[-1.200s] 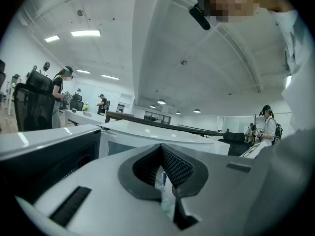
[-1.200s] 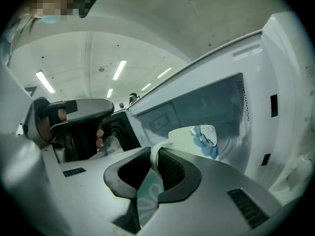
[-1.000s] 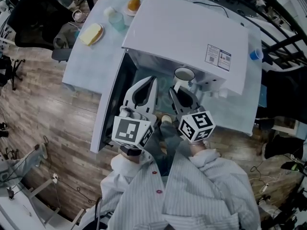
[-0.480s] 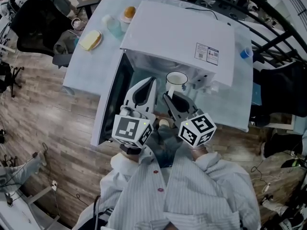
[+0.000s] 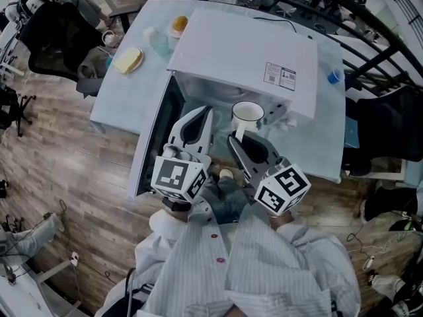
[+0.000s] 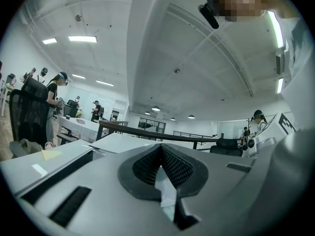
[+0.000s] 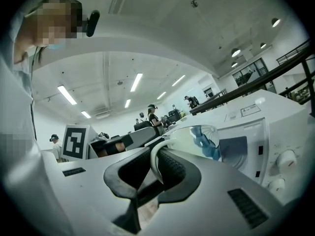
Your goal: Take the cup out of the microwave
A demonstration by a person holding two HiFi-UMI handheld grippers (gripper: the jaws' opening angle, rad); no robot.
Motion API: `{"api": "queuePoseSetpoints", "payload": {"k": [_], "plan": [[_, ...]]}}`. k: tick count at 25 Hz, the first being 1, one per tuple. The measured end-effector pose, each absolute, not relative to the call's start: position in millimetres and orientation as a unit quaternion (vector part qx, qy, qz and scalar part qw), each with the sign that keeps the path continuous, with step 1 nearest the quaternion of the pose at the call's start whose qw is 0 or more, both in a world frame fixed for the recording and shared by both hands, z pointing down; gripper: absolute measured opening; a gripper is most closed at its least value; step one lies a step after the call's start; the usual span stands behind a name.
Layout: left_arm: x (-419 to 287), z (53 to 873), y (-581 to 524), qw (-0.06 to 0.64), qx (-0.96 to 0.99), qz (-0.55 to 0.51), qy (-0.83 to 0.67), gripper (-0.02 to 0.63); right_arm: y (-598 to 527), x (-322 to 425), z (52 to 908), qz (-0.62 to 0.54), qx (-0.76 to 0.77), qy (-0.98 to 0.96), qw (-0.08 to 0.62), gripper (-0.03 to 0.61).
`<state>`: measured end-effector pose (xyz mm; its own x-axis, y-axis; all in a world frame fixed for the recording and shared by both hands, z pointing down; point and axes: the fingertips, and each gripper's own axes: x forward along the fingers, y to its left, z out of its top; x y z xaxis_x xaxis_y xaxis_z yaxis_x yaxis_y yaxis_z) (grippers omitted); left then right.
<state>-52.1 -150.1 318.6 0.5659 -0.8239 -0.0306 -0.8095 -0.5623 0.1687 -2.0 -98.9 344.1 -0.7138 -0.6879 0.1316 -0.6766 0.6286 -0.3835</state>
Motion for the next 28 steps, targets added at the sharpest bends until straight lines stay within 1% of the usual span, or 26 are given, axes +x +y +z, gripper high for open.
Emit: {"api": "queuePoseSetpoints", "payload": {"k": [11, 28], "plan": [[-41, 311, -139, 0.059, 0.892, -0.043, -0.447, 0.009, -99, 3, 300, -0.17, -0.364, 0.915, 0.042, 0.072], [-26, 305, -148, 0.045, 0.899, -0.038, -0.434, 0.009, -112, 18, 288, -0.157, -0.37, 0.914, 0.059, 0.072]]}}
